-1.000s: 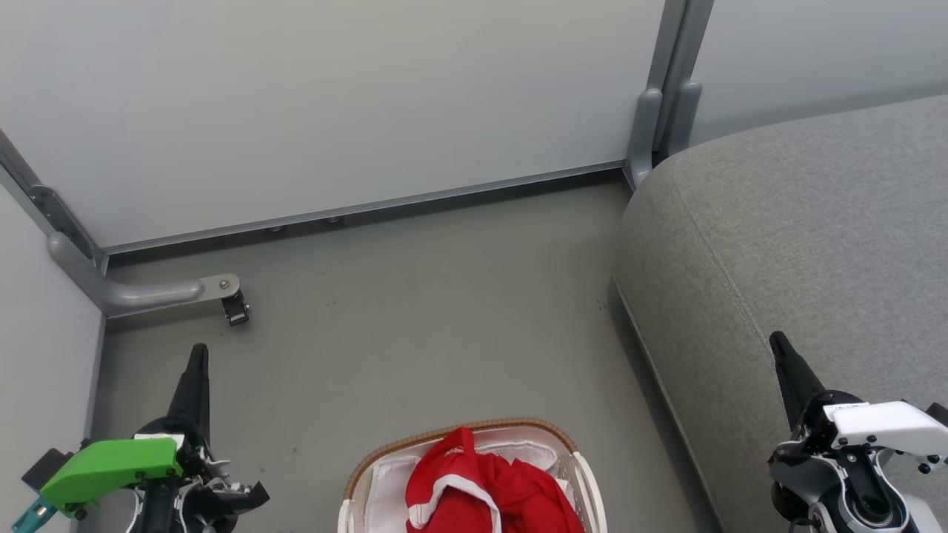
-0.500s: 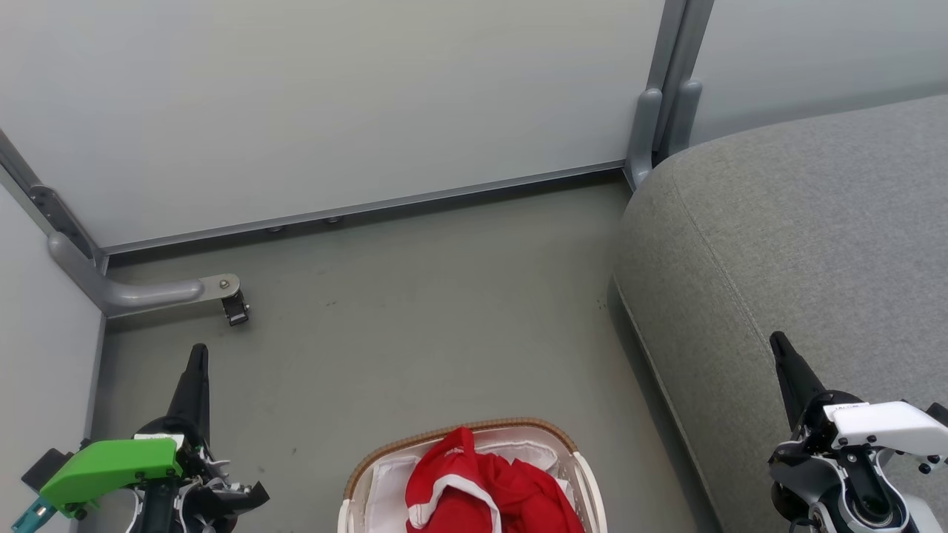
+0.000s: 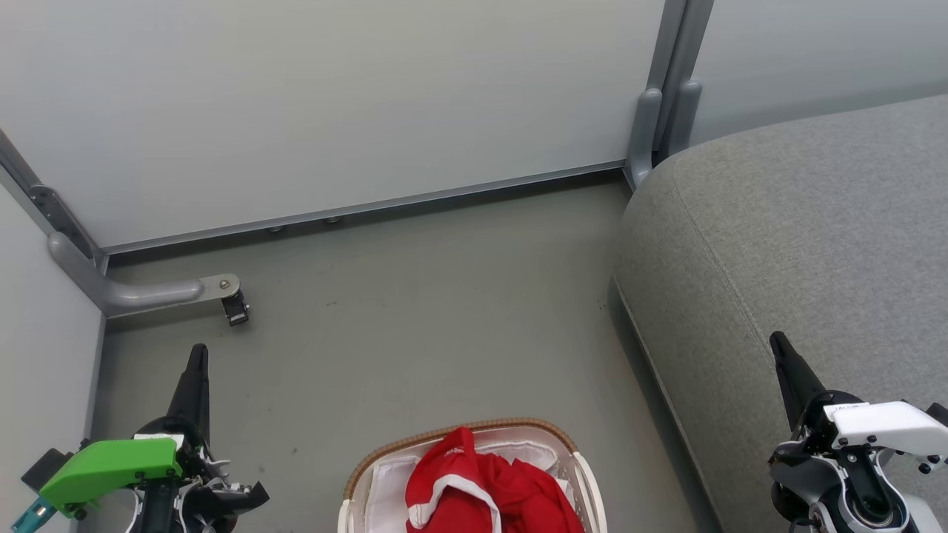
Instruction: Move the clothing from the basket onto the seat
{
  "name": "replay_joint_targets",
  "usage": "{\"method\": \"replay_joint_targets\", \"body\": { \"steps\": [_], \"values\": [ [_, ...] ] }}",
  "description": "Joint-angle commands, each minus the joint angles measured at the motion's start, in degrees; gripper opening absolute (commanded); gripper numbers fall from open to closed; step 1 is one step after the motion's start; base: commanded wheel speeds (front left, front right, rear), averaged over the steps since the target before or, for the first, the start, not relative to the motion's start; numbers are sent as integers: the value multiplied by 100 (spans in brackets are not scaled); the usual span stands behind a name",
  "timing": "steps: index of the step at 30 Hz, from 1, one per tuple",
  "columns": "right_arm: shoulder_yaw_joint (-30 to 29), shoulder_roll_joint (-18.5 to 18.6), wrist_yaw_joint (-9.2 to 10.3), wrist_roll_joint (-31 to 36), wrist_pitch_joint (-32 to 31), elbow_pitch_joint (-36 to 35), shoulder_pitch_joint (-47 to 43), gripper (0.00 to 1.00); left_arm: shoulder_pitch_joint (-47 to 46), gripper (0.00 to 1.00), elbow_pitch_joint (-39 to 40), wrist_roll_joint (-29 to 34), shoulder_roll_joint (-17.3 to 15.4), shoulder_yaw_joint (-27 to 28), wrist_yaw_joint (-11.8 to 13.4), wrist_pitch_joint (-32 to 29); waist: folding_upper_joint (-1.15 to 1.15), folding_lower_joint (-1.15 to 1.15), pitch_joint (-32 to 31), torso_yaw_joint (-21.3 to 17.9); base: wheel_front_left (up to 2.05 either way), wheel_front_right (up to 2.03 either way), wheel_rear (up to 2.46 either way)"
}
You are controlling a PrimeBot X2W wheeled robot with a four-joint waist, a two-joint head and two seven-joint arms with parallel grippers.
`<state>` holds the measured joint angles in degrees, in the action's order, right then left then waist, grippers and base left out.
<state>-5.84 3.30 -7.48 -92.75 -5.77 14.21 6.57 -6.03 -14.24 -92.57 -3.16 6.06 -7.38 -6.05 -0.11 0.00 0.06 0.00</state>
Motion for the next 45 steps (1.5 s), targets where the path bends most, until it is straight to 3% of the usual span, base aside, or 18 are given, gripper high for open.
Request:
{"method": "replay_joint_targets", "body": {
  "steps": [1,13,14,26,45],
  "values": [
    [-19,11,-2,19,-18,-14,-32,0,-89,0,10,35,2,27,-21,-23,11,0,0,0,0,0,0],
    [-26,8,-2,24,-27,-13,-31,0,-90,0,11,41,4,30,-21,-28,11,0,0,0,0,0,0],
    [-7,-6,0,7,-1,-1,1,100,0,100,-1,0,4,6,0,0,0,0,0,0,0,0,0],
    [265,119,0,361,240,75,38,100,9,100,-231,345,-42,-176,-1,259,1,0,22,8,0,0,0],
    [713,338,-1,2441,709,164,300,100,-71,100,-262,3106,-91,-368,39,724,2,0,99,34,0,0,0]
  ]
}}
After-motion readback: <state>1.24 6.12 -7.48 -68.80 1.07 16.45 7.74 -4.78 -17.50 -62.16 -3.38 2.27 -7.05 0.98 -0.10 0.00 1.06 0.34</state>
